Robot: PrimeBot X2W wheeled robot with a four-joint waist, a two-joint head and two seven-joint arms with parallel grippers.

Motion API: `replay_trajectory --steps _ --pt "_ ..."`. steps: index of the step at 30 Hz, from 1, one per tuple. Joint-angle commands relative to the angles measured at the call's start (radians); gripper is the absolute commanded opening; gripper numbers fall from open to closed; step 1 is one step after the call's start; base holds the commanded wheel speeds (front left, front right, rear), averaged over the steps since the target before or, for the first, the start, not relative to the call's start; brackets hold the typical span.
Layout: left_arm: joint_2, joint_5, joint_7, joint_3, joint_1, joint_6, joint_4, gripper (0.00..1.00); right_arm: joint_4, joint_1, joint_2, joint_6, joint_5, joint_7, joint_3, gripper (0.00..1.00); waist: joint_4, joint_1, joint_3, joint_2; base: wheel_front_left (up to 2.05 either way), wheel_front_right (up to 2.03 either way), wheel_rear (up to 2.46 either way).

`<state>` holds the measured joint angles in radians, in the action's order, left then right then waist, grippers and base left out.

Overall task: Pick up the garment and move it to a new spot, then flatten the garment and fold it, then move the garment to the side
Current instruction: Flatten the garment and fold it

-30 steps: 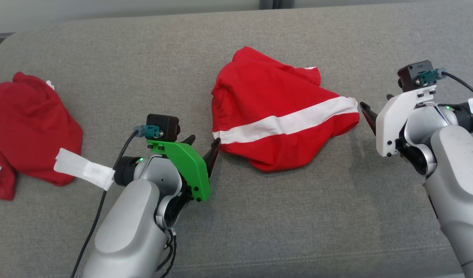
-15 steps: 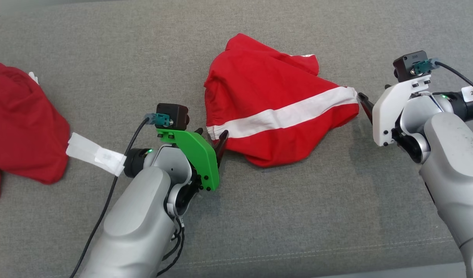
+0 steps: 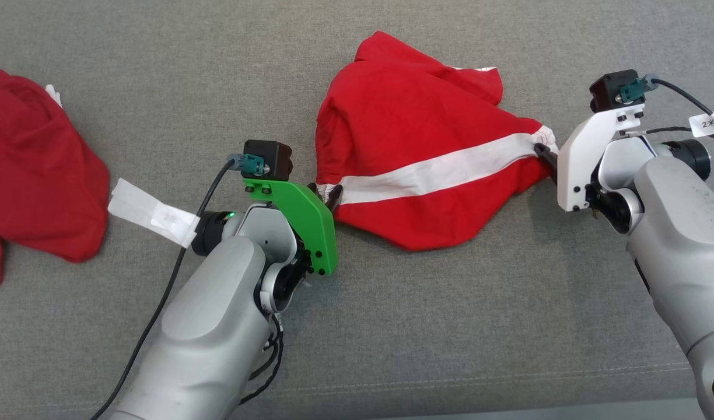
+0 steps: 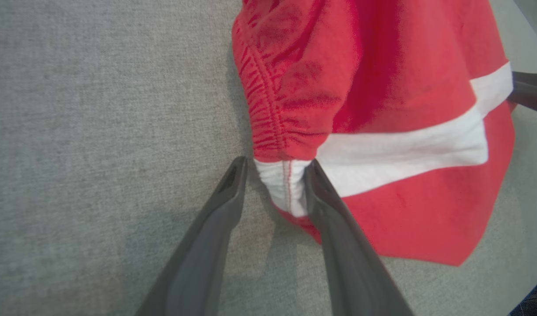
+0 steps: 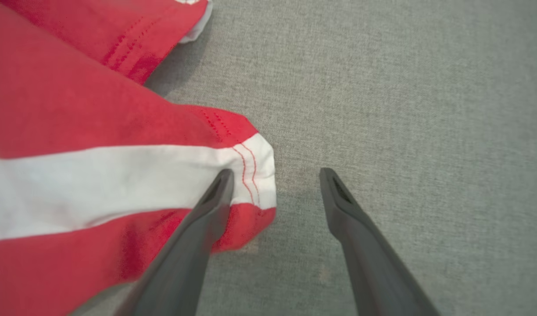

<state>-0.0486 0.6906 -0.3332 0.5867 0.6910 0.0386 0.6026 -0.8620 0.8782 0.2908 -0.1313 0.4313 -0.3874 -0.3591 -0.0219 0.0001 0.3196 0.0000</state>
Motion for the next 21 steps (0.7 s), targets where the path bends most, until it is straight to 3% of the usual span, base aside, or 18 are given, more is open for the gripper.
replay_trajectory --steps 1,3,7,8,9,10,11,21 --pt "-0.004 0.006 0.002 0.002 0.016 0.005 0.003 0.64 -0.007 0.009 -0.006 0.001 0.012 -0.006 -0.005 1.00 0.007 -0.0001 0.007 0.0000 0.00 0.00 0.00" --pt "-0.004 0.006 0.001 0.006 0.019 0.007 0.009 0.49 -0.024 0.009 -0.008 0.001 0.031 -0.020 -0.017 1.00 0.009 -0.0001 0.011 0.0000 0.00 0.00 0.00" --pt "-0.004 0.015 -0.001 0.017 0.025 0.011 0.020 0.35 -0.053 -0.001 -0.011 0.001 0.074 -0.056 -0.045 0.98 0.015 -0.0001 0.018 0.0000 0.00 0.00 0.00" --pt "-0.004 0.018 -0.002 0.019 0.026 0.011 0.022 0.20 -0.057 -0.001 -0.007 0.001 0.080 -0.059 -0.052 0.82 0.017 -0.0001 0.020 0.0000 0.00 0.00 0.00" --pt "-0.004 0.020 -0.003 0.022 0.027 0.010 0.023 0.08 -0.057 0.001 -0.003 0.001 0.086 -0.057 -0.057 0.46 0.018 -0.0001 0.022 0.0000 0.00 0.00 0.00" --pt "-0.004 0.023 0.002 0.025 0.028 0.008 0.022 0.00 -0.057 0.002 -0.001 0.001 0.092 -0.051 -0.062 0.17 0.020 -0.0001 0.023 0.0000 0.00 0.00 0.00" --pt "-0.004 0.027 0.005 0.028 0.029 0.007 0.022 0.00 -0.052 0.004 0.002 0.001 0.095 -0.044 -0.070 0.00 0.021 -0.0001 0.024 0.0000 0.00 0.00 0.00" --pt "-0.003 0.058 0.063 0.020 0.042 -0.014 0.016 0.00 -0.006 0.033 0.038 0.001 0.149 0.063 -0.125 0.00 0.021 -0.0001 -0.018 0.0000 0.00 0.00 0.00"
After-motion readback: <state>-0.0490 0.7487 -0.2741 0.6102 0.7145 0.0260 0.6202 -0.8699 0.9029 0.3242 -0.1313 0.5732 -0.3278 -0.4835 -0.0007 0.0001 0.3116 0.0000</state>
